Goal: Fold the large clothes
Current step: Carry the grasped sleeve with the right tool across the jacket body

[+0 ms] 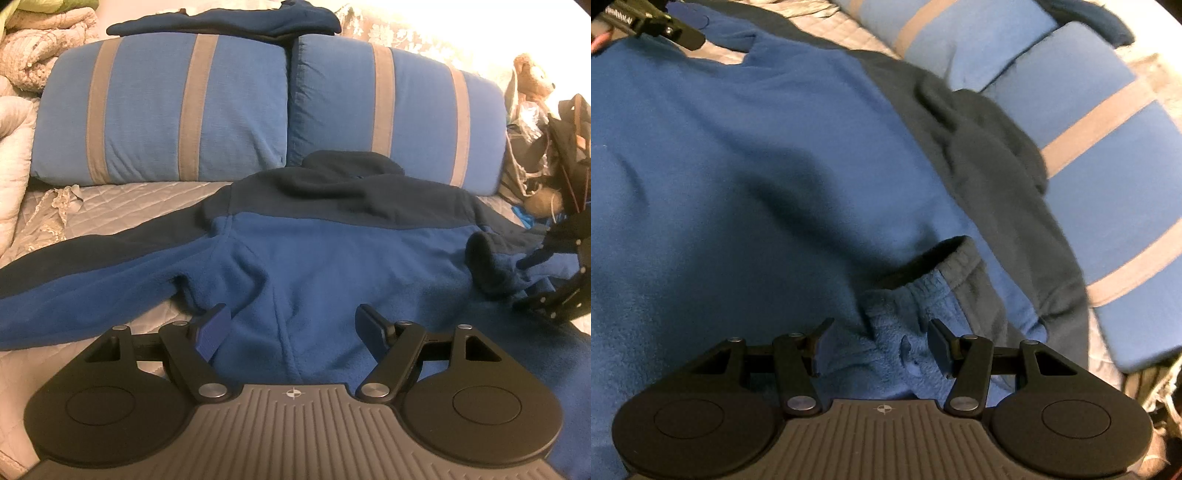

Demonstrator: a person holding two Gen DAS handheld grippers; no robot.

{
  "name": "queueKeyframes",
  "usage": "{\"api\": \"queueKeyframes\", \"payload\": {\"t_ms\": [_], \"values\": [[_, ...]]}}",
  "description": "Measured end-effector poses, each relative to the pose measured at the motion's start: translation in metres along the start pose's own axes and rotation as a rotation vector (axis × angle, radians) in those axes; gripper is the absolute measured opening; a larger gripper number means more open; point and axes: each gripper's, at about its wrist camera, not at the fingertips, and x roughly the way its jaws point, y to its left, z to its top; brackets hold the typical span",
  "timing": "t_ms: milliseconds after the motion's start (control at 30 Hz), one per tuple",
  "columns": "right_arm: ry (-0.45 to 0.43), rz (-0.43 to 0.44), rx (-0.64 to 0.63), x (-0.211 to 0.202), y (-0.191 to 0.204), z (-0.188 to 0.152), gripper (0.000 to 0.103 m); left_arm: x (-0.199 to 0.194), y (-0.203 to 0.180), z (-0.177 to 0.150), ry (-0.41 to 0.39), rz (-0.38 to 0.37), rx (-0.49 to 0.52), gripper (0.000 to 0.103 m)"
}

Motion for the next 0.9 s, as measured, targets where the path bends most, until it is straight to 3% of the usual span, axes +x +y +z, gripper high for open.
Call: {"api": "queueKeyframes", "payload": {"t_ms": [233,267,300,400,533,667,767,900], "values": [[0.033,0.092,0.054,0.014,-0.022,0.005,0.055,0.000,0.000,0.000,0.000,0.001,-0.001,0.074],[0.037,0.101,0.070,0.017,-0.024,0.005,0.049,0.000,0.000,0.000,0.000,0.000,-0.002,0.074],[0.041,0.110,0.087,0.019,-0.025,0.004,0.036,0.000,0.000,0.000,0.001,-0.001,-0.002,0.074],[0.032,0.095,0.111,0.020,-0.026,0.004,0.020,-0.001,0.000,0.000,0.000,-0.002,-0.004,0.074],[-0.041,-0.036,0.101,0.001,-0.014,0.004,0.014,-0.001,0.001,0.000,0.003,-0.003,-0.005,0.074],[-0.133,-0.285,0.048,-0.017,0.013,0.006,0.014,0.000,0.001,0.002,0.015,-0.021,-0.003,0.074],[-0.192,-0.389,0.042,-0.024,0.026,0.002,0.014,0.004,0.009,0.009,0.067,-0.151,-0.025,0.074],[-0.258,-0.468,0.068,-0.034,0.030,-0.003,0.014,0.004,0.018,0.033,0.074,-0.331,-0.129,0.074]]}}
